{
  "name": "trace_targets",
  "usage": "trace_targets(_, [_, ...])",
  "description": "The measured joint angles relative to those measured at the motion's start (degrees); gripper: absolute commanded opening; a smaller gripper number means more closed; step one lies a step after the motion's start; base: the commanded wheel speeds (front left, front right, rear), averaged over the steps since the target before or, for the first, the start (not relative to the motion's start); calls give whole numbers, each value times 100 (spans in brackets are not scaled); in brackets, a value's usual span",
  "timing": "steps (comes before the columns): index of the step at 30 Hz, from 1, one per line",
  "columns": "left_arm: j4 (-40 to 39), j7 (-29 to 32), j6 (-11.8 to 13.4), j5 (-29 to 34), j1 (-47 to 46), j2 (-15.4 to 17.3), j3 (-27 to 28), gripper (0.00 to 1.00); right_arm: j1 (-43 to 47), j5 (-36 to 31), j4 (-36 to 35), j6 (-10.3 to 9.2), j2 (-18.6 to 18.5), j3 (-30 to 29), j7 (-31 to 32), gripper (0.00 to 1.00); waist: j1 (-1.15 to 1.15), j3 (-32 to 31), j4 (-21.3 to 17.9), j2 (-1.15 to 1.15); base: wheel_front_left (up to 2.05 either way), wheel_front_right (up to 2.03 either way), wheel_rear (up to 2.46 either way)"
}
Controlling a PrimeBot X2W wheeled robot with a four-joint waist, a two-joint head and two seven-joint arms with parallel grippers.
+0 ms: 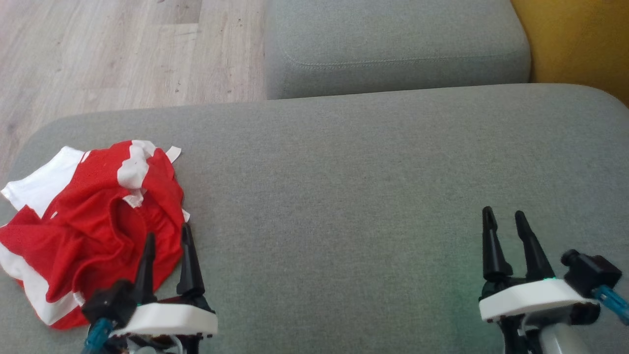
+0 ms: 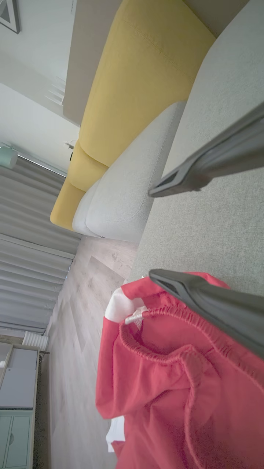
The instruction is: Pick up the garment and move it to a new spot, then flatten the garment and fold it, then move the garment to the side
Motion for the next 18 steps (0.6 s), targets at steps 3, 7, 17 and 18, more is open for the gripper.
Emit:
trace_targets(3, [4, -33, 8, 223, 0, 1, -15, 100, 0, -233, 3, 0, 0, 63, -66, 100, 0, 1, 5, 0, 0, 0, 0])
trace_targets(7, [4, -114, 51, 514, -1, 2, -30, 100, 0, -539, 19, 0, 0, 113, -121, 100, 0, 2, 18, 0, 0, 0, 0])
trace_targets(17, [10, -283, 210, 1191, 7, 8, -80, 100, 4, -1211, 111, 0, -1, 129, -293, 100, 0, -68, 12, 0, 0, 0, 0])
trace_targets(18, [11, -308, 234, 1255, 10, 8, -83, 100, 4, -1270, 123, 0, -1, 126, -314, 100, 0, -74, 7, 0, 0, 0, 0])
